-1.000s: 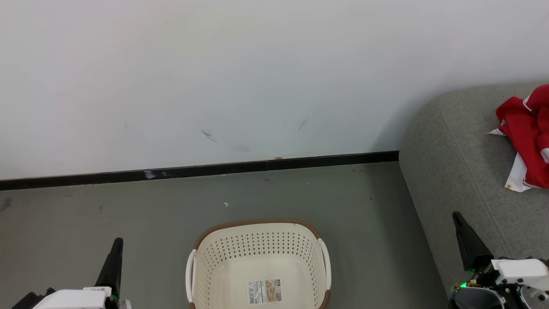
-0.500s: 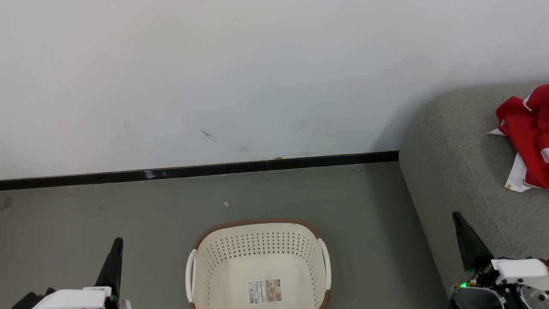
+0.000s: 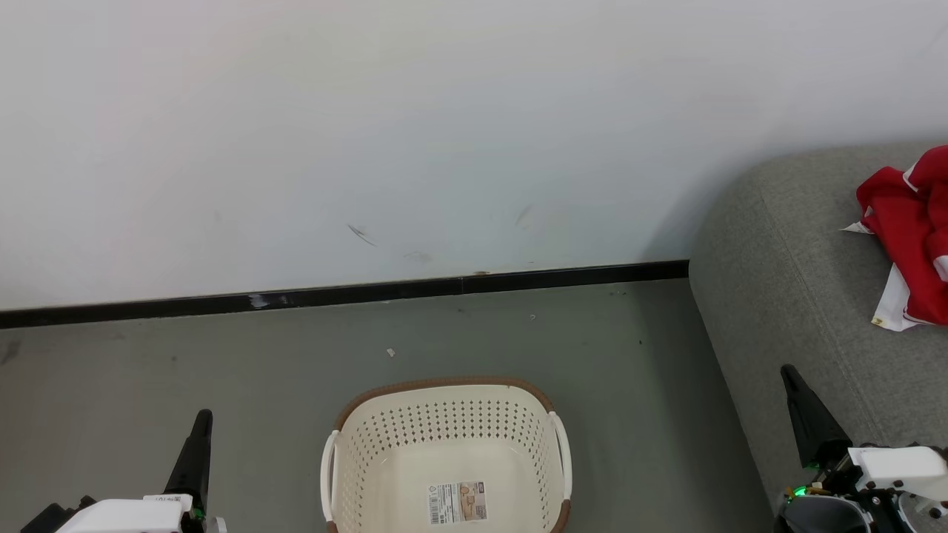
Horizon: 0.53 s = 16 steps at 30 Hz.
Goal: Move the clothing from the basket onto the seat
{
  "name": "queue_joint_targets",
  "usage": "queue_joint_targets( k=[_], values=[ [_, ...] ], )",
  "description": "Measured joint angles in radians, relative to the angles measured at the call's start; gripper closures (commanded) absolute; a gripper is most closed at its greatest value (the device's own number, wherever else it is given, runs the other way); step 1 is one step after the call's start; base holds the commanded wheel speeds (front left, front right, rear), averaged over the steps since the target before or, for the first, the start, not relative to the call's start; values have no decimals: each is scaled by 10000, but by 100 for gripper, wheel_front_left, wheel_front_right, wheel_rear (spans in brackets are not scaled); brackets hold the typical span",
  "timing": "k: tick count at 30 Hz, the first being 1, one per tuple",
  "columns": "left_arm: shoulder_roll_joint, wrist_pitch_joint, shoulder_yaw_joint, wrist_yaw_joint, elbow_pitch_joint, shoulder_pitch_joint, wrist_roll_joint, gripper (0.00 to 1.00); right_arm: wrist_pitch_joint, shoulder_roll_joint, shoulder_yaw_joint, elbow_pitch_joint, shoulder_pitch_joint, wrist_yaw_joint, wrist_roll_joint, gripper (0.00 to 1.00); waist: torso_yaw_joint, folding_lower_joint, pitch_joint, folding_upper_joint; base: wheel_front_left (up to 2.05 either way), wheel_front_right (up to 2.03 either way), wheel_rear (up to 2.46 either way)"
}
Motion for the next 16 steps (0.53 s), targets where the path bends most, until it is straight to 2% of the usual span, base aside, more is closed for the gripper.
queue_joint_targets(
  k=[16],
  values=[
    [0, 0, 0, 0, -6, 0, 0, 100, 0, 0, 2, -2, 0, 0, 0, 100, 0, 0, 0, 0, 0, 0, 0]
  ],
)
